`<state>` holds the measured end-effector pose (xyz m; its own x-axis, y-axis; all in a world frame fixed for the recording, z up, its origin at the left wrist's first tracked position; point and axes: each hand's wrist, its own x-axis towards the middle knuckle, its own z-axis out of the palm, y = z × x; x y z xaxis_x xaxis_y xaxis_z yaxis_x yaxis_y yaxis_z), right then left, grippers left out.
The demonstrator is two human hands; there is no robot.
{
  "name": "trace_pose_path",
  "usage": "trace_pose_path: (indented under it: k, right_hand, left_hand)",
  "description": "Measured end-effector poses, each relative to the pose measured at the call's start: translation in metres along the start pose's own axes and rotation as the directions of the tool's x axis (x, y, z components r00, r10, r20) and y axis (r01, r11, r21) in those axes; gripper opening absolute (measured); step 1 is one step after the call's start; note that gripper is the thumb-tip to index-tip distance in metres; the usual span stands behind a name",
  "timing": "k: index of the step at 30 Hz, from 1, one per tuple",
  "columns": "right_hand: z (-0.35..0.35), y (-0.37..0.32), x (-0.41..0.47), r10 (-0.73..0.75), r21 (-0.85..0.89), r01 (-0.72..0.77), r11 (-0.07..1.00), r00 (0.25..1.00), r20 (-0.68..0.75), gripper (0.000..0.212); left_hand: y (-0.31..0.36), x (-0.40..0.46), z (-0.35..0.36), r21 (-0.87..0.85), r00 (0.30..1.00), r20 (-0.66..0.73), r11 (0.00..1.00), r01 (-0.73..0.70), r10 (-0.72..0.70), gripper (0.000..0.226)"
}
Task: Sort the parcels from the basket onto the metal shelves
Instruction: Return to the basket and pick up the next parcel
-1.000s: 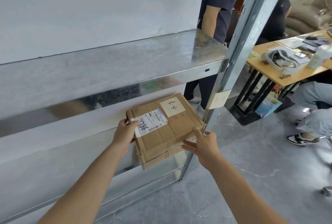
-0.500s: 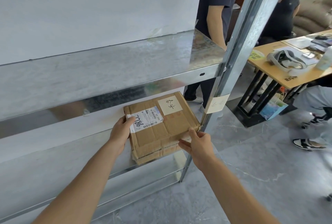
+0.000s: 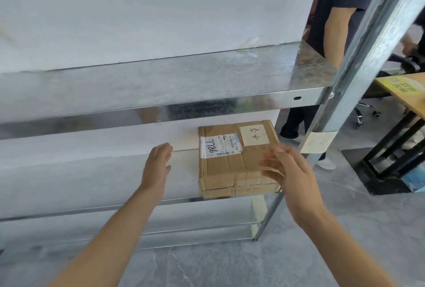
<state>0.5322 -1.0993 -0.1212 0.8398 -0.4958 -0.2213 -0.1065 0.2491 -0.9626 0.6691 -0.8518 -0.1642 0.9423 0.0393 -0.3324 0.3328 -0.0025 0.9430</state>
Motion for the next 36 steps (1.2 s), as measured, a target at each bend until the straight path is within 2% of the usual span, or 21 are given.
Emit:
trace_pose_path:
  k: [4,8,12,16,22,27,30,36]
  right_hand:
    - [0.05,0.001,0.005,0.034,0.101,-0.067,0.993,0.953,0.3,0.03]
    - [0.111,0.01,-0.006,0.13,0.106,-0.201,0.974,0.873,0.47,0.033]
    - [0.167,0.013,-0.03,0.183,0.029,-0.259,0.965,0.752,0.634,0.044]
    - [0.23,0.018,-0.067,0.229,-0.041,-0.306,0.951,0.61,0.758,0.053]
    - [0.335,0.051,-0.17,0.301,-0.161,-0.35,0.923,0.395,0.868,0.057]
    - [0.419,0.092,-0.276,0.357,-0.258,-0.347,0.901,0.258,0.898,0.067]
    - [0.463,0.123,-0.329,0.39,-0.297,-0.367,0.881,0.211,0.896,0.073]
    - [0.534,0.167,-0.409,0.441,-0.35,-0.391,0.851,0.172,0.881,0.073]
  left_hand:
    - [0.011,-0.042,-0.047,-0.229,0.999,-0.031,0.973,0.027,-0.035,0.044]
    - [0.012,-0.076,-0.105,-0.303,0.991,-0.135,0.953,-0.025,-0.017,0.042]
    - [0.012,-0.114,-0.171,-0.376,0.954,-0.299,0.918,-0.124,0.006,0.046]
    - [0.009,-0.161,-0.244,-0.501,0.914,-0.405,0.843,-0.194,-0.031,0.053]
    - [-0.018,-0.245,-0.363,-0.566,0.834,-0.55,0.754,-0.334,-0.043,0.052]
    - [-0.043,-0.306,-0.464,-0.564,0.771,-0.631,0.732,-0.382,-0.083,0.056]
    - [-0.061,-0.333,-0.52,-0.57,0.742,-0.662,0.717,-0.402,-0.11,0.057]
    - [-0.093,-0.378,-0.613,-0.584,0.685,-0.709,0.683,-0.438,-0.168,0.056]
